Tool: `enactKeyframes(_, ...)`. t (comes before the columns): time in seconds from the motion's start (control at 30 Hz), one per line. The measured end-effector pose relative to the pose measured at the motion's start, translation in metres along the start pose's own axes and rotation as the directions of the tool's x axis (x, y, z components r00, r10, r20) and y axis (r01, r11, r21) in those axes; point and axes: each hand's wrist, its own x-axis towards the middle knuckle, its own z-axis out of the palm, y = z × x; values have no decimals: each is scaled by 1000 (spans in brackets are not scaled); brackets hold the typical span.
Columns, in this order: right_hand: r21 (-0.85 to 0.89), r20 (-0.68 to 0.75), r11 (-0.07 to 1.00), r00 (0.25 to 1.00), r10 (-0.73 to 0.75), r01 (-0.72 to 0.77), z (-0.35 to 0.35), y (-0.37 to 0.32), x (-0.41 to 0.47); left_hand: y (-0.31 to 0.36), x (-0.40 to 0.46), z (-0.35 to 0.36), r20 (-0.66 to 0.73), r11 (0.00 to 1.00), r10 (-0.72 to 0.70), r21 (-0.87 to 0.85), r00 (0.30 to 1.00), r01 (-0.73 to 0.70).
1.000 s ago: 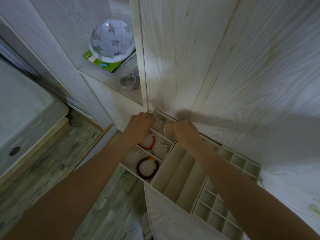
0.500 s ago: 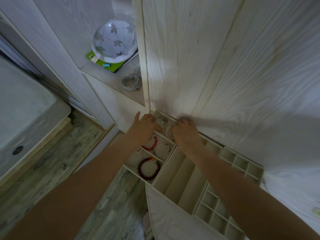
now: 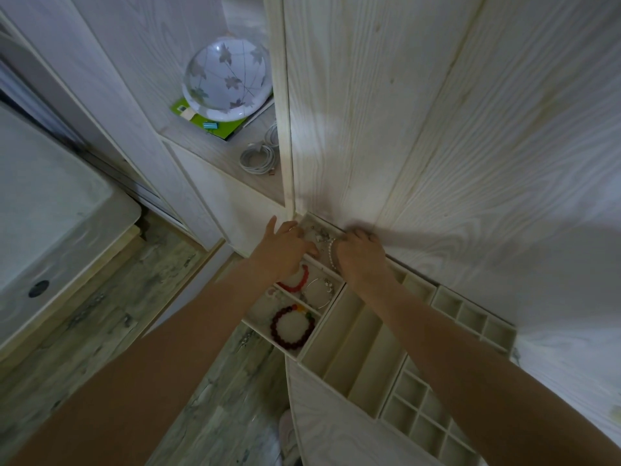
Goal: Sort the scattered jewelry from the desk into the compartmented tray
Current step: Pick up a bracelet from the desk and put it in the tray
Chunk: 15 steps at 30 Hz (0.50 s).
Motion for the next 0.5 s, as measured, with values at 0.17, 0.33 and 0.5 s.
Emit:
enactKeyframes(0.17, -8, -27, 999, 999, 39, -39, 2, -3, 0, 1, -1, -1, 11, 997, 1, 72, 1000, -2)
enactKeyframes(0.33, 13, -44, 999, 998, 53, -52, 5, -3, -5, -2, -6, 1, -18, 990, 27, 138, 999, -24)
enactKeyframes(0.5, 19, 5, 1000, 1000, 23, -23, 6, -3, -6, -3, -9, 3, 5, 986, 24, 163, 1000, -25)
